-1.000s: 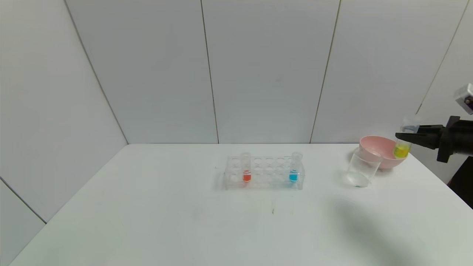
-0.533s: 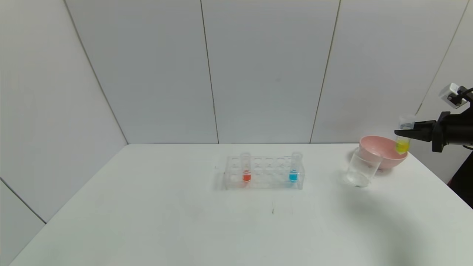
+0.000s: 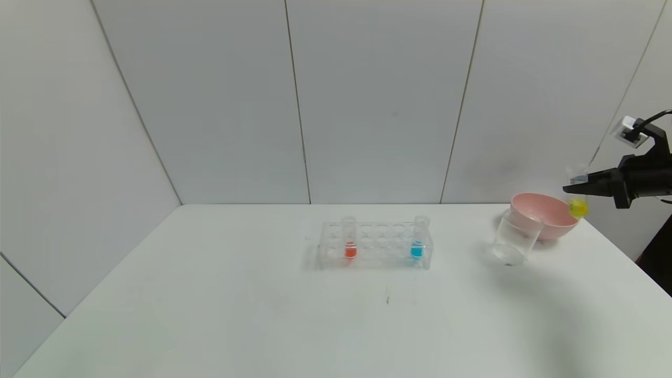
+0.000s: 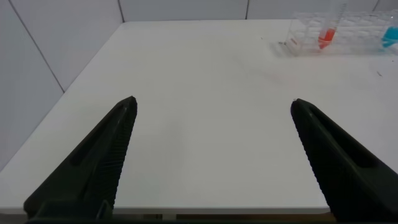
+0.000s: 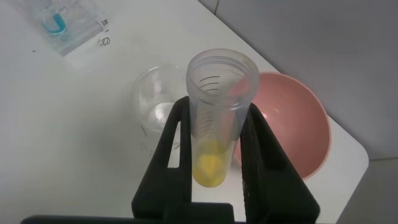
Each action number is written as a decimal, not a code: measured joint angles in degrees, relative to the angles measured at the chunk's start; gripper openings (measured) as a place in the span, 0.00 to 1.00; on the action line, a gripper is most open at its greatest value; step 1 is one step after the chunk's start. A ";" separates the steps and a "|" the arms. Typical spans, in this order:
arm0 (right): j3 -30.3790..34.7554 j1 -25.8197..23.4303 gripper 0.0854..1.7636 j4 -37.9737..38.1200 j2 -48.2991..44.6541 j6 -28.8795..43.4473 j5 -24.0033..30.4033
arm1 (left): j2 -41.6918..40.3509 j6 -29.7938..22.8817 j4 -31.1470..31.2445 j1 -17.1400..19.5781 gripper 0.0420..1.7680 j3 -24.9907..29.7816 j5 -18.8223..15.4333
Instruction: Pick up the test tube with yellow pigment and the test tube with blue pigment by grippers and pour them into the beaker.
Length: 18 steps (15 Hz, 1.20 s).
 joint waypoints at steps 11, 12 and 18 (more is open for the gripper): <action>-12.43 5.51 0.26 14.95 5.79 -8.57 -19.22 | 0.00 0.00 0.00 0.00 1.00 0.00 0.00; -12.46 6.22 0.26 16.79 5.73 -8.98 -22.02 | 0.00 0.00 0.00 0.00 1.00 0.00 0.00; -12.46 9.51 0.26 19.91 5.03 -10.50 -32.00 | 0.00 0.00 0.00 0.00 1.00 0.00 0.00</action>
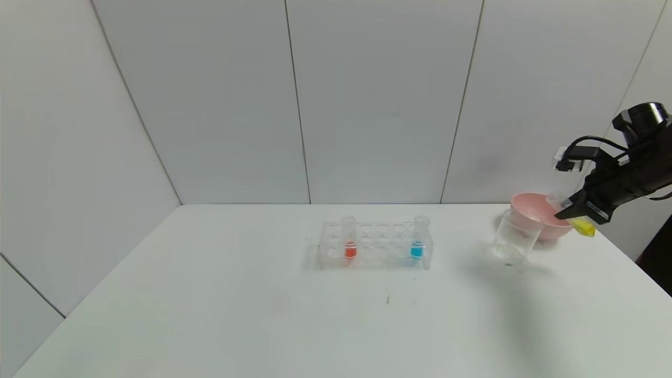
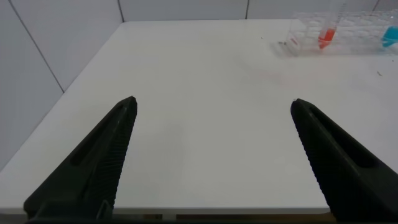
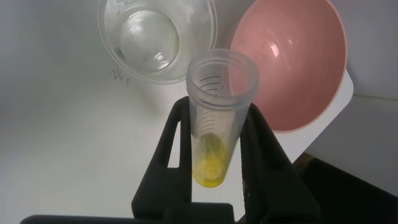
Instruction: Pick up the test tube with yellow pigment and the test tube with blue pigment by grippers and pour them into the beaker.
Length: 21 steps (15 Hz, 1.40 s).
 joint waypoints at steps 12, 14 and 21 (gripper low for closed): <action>0.00 6.08 0.26 1.99 -1.29 -0.57 -16.99 | 0.00 0.00 0.00 0.00 1.00 0.00 0.00; 0.00 6.69 0.26 2.00 -1.16 -0.56 -19.07 | 0.00 0.00 0.00 0.02 1.00 0.00 0.00; 0.02 8.51 0.26 1.78 -0.40 -0.65 -23.99 | 0.00 0.00 0.00 0.00 1.00 0.00 0.00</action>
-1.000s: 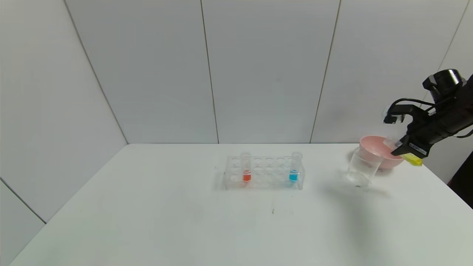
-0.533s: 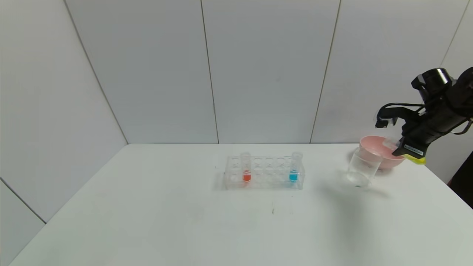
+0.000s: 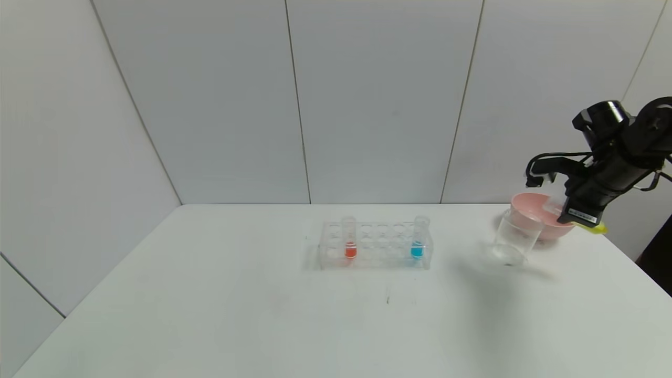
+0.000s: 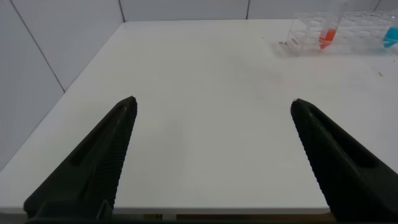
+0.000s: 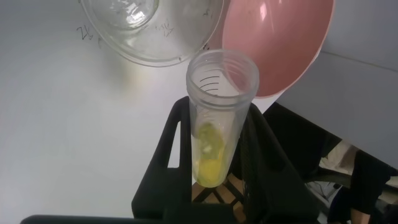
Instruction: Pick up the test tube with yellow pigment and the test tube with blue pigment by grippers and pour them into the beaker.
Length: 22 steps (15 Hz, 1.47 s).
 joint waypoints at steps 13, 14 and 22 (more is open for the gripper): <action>-0.02 2.88 0.26 0.18 0.71 -0.37 -7.80 | 0.00 0.00 0.02 -0.02 1.00 0.00 0.00; -0.02 3.12 0.26 0.22 0.73 -0.39 -8.66 | 0.00 0.02 0.00 -0.02 1.00 0.00 0.00; -0.02 4.68 0.26 -0.28 1.60 -0.90 -14.57 | 0.00 0.00 0.00 0.02 1.00 0.00 0.00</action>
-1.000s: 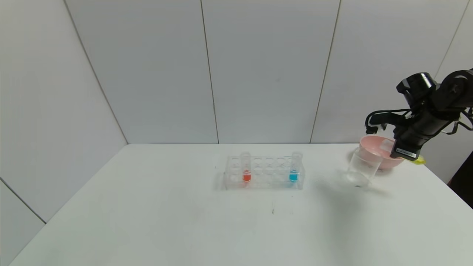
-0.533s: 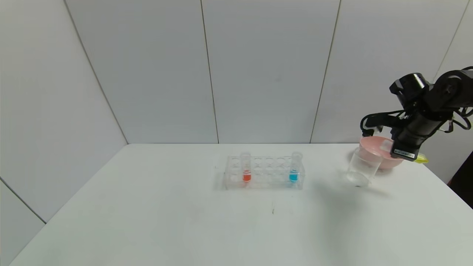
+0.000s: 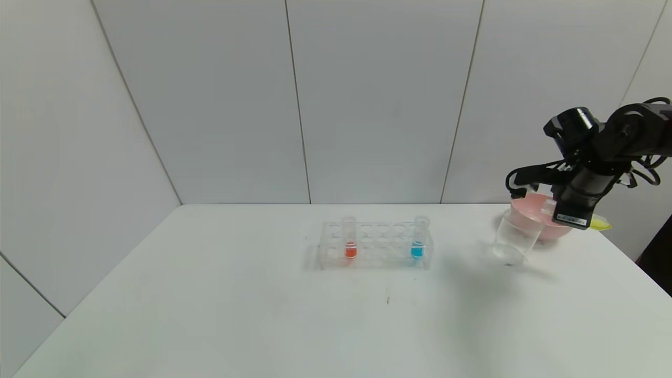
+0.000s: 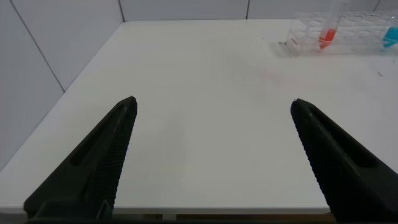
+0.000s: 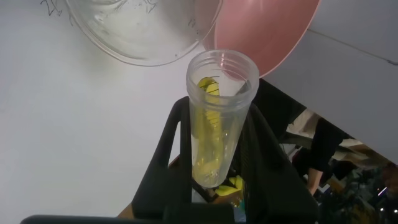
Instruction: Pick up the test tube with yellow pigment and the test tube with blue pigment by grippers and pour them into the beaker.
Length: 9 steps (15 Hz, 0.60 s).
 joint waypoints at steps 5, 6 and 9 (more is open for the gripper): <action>0.00 1.07 0.26 -0.17 0.46 -0.37 -3.73 | 0.00 0.00 0.00 -0.02 1.00 0.00 0.00; 0.00 1.27 0.26 -0.35 0.50 -1.05 -4.38 | 0.00 0.00 0.00 0.00 1.00 0.00 0.00; 0.00 1.68 0.26 -1.32 0.61 -2.30 -5.75 | 0.00 0.00 0.00 0.00 1.00 0.00 0.00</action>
